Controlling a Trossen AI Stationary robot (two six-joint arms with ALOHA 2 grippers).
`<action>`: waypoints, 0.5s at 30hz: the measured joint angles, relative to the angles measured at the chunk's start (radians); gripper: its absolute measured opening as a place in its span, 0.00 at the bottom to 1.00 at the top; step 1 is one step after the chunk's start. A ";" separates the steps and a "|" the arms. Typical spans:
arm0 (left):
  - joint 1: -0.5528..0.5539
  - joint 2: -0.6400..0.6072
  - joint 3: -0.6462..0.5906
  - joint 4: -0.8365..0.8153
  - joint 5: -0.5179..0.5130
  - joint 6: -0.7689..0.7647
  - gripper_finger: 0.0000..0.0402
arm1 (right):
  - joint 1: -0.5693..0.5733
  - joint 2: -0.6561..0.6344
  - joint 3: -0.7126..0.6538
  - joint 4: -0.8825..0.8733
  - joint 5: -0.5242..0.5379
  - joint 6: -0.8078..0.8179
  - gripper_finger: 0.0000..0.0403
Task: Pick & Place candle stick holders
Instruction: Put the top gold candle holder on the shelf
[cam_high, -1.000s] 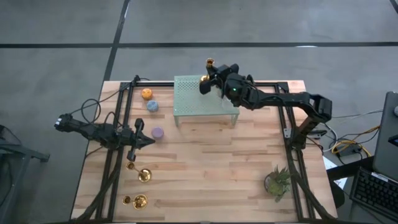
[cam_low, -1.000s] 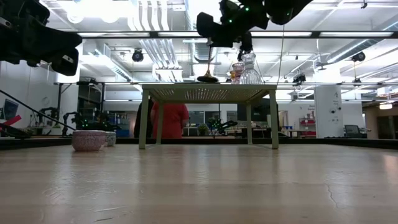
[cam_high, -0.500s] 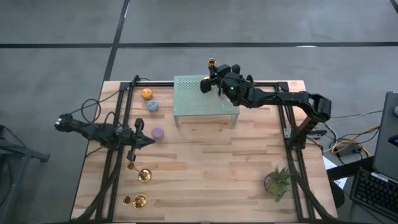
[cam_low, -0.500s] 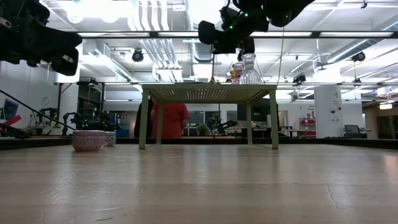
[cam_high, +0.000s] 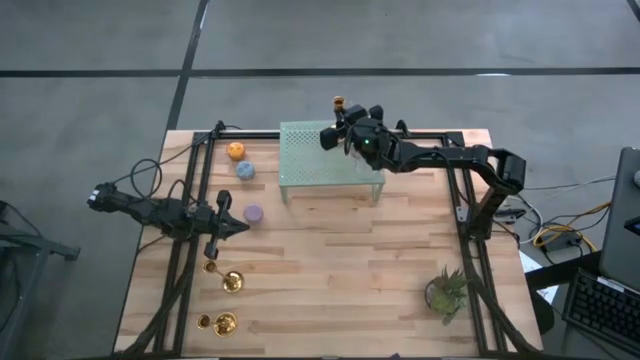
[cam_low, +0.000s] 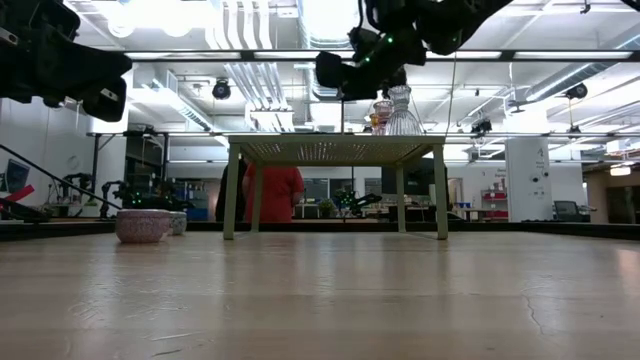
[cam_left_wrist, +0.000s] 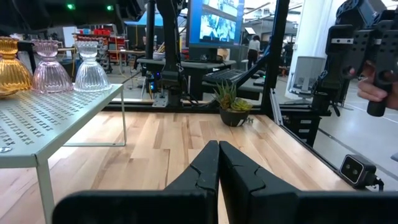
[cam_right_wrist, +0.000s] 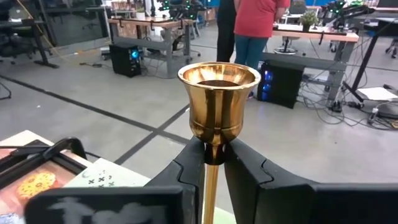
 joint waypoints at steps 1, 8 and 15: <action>0.000 0.000 0.000 0.000 0.000 0.000 0.03 | 0.000 0.000 0.000 0.003 0.001 -0.004 0.11; 0.000 0.000 0.000 0.000 0.000 0.000 0.03 | -0.008 0.003 0.000 0.012 -0.002 0.003 0.12; 0.000 0.000 0.000 0.000 0.000 0.000 0.03 | -0.010 0.011 0.000 0.013 -0.005 0.004 0.12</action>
